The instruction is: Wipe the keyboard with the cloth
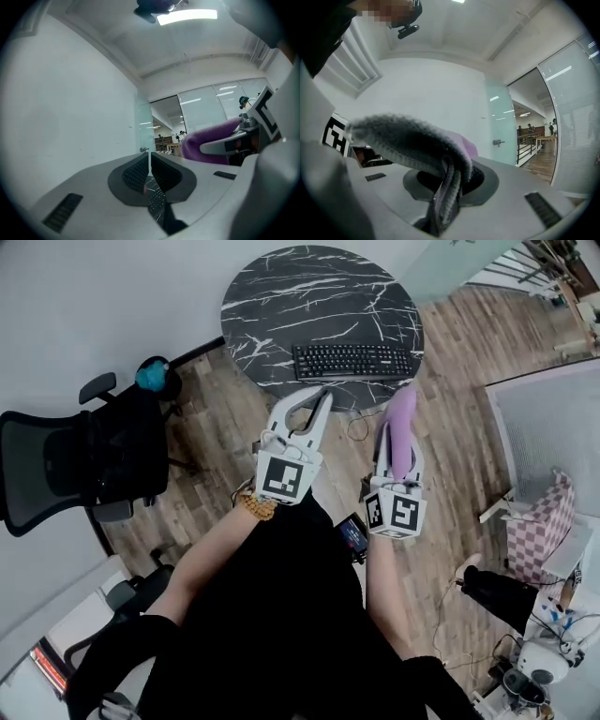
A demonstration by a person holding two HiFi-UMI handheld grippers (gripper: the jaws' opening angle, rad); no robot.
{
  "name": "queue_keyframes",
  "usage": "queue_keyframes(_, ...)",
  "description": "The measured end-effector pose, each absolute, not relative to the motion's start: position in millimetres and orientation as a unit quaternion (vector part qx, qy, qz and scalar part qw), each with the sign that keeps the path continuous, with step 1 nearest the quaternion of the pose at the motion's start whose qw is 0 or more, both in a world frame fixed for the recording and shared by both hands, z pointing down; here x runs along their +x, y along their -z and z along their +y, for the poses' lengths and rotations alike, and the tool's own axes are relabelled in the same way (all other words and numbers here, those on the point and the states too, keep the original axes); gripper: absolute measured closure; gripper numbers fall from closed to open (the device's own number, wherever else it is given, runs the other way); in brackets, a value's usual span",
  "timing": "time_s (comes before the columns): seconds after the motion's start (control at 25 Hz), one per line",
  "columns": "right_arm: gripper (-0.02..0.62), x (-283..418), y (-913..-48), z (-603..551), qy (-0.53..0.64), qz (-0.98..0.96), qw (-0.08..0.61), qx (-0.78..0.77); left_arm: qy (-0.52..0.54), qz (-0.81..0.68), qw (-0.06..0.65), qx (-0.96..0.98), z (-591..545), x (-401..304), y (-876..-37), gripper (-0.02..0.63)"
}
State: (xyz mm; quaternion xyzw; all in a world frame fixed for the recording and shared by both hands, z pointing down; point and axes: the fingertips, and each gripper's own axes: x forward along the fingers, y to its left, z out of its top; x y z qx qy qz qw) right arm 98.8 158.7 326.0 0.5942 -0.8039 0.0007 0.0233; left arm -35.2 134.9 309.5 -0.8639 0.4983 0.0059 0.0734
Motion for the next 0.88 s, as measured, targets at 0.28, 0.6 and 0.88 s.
queue_keyframes(0.28, 0.517, 76, -345, 198, -0.003, -0.812, 0.033, 0.582, -0.01, 0.479, 0.054, -0.876, 168, -28, -328, 0.583)
queue_keyframes(0.6, 0.517, 64, -353, 217, 0.001, -0.821, 0.039, 0.57, -0.019, 0.469, 0.057, -0.881, 175, -23, -326, 0.581)
queue_keyframes(0.88, 0.517, 62, -354, 223, 0.001, -0.824, 0.036, 0.566, -0.007, 0.449, 0.056, -0.892, 186, -10, -335, 0.583)
